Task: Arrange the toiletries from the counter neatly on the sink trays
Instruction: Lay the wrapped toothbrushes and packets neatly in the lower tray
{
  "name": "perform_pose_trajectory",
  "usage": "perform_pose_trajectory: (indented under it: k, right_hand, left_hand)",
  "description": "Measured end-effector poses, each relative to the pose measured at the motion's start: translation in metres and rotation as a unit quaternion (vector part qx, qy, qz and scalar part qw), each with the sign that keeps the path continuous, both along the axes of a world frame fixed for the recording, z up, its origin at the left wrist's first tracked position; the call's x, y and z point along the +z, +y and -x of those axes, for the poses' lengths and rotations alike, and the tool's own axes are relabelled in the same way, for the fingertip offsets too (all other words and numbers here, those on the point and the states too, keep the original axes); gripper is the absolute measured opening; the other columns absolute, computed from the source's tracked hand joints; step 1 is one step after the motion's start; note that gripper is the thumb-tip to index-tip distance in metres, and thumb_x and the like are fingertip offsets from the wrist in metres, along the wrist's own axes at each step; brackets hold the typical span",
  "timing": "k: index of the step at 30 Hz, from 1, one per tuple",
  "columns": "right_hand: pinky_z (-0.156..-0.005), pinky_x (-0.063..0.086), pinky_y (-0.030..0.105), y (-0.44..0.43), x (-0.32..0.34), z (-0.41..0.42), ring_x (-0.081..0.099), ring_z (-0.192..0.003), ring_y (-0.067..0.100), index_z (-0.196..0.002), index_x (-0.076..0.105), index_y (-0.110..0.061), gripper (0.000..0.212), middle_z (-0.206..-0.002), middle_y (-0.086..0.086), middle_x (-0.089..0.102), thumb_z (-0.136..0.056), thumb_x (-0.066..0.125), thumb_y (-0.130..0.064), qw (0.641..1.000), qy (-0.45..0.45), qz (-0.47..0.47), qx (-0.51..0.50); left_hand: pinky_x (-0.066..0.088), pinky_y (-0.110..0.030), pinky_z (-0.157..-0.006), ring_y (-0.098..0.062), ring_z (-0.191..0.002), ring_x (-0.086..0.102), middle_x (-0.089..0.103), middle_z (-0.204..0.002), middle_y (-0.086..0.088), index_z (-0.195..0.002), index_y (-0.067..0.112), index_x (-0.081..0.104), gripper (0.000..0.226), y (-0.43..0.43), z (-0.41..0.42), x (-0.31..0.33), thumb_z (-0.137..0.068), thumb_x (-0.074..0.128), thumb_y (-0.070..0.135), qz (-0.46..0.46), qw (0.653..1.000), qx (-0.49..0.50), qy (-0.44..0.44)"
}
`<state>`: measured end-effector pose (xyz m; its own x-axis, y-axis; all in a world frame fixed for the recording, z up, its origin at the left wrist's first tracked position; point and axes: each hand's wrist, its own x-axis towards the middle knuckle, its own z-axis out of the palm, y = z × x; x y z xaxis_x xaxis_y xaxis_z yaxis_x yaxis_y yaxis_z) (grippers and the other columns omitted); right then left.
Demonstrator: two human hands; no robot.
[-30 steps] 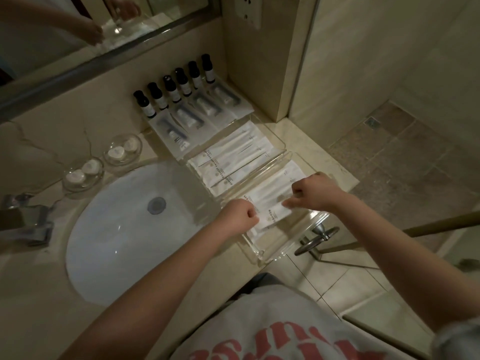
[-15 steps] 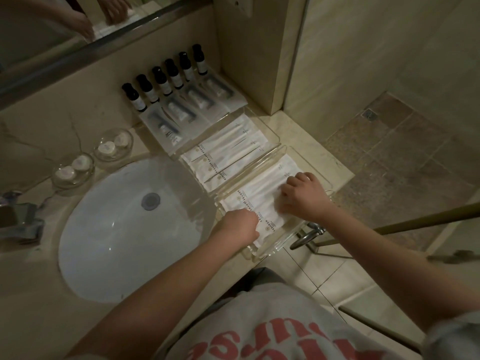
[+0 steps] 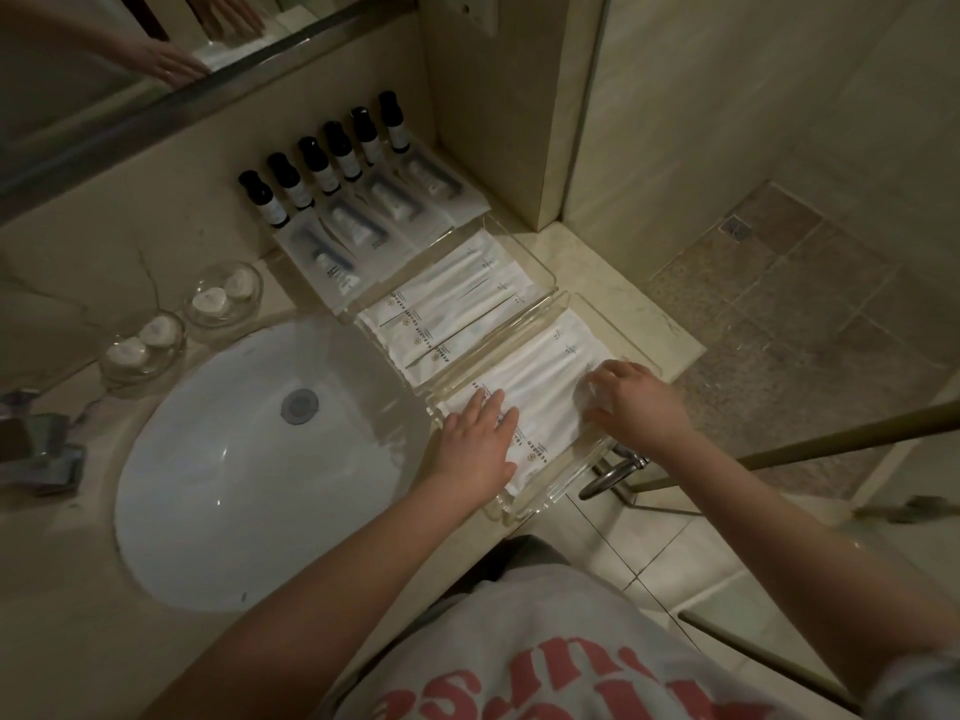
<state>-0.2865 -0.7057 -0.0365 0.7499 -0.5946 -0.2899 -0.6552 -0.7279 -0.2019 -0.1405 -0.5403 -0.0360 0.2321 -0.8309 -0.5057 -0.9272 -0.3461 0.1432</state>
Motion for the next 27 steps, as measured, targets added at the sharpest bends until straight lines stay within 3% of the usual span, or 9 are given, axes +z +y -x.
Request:
perform_pose_trajectory:
  k: [2, 6, 11, 20, 27]
  right_hand:
    - [-0.078, 0.05, 0.035, 0.001, 0.0, -0.002, 0.049, -0.118, 0.023, -0.117, 0.059, -0.023, 0.035, -0.121, -0.001, 0.057, -0.084, 0.057, -0.034, 1.0, 0.001, -0.004, 0.005]
    - [-0.086, 0.051, 0.041, 0.004, -0.003, -0.002, 0.045, -0.122, 0.025, -0.126, 0.052, -0.017, 0.046, -0.125, 0.003, 0.055, -0.084, 0.059, -0.035, 1.0, -0.005, -0.003, 0.01]
    - [-0.083, 0.046, 0.037, 0.007, -0.005, 0.0, 0.049, -0.116, 0.024, -0.118, 0.058, -0.017, 0.037, -0.115, 0.001, 0.058, -0.085, 0.052, -0.035, 1.0, 0.009, 0.012, -0.007]
    - [-0.103, 0.037, 0.047, 0.023, 0.012, -0.006, 0.044, -0.124, 0.026, -0.127, 0.049, -0.014, 0.041, -0.128, 0.006, 0.053, -0.09, 0.047, -0.03, 0.997, 0.055, 0.009, -0.05]
    - [-0.107, 0.033, 0.049, 0.044, 0.027, -0.015, 0.038, -0.132, 0.029, -0.139, 0.04, -0.019, 0.052, -0.143, 0.008, 0.043, -0.09, 0.049, -0.035, 0.994, 0.07, 0.014, -0.08]
  left_hand:
    - [0.01, -0.049, -0.117, -0.027, -0.147, -0.009, -0.007, -0.159, -0.007, -0.149, 0.02, 0.008, 0.069, 0.0, 0.0, 0.0, -0.094, 0.045, 0.036, -0.009, 1.0, -0.002, 0.0]
    - [0.009, -0.051, -0.117, -0.027, -0.147, -0.011, -0.009, -0.159, -0.006, -0.149, 0.021, 0.007, 0.068, -0.001, 0.0, 0.003, -0.095, 0.044, 0.036, -0.018, 1.0, -0.007, -0.003]
    - [0.009, -0.051, -0.117, -0.028, -0.147, -0.01, -0.009, -0.159, -0.007, -0.15, 0.022, 0.006, 0.068, -0.002, 0.001, 0.004, -0.095, 0.044, 0.037, -0.022, 1.0, -0.007, -0.006]
    - [0.012, -0.051, -0.116, -0.029, -0.147, -0.003, -0.003, -0.159, -0.008, -0.149, 0.02, 0.01, 0.069, -0.004, 0.0, 0.008, -0.093, 0.047, 0.036, -0.024, 0.999, -0.023, -0.015]
    - [0.018, -0.05, -0.114, -0.03, -0.145, 0.01, 0.013, -0.157, -0.01, -0.146, 0.02, 0.024, 0.061, -0.006, -0.01, 0.012, -0.092, 0.049, 0.034, 0.005, 0.999, -0.041, -0.009]
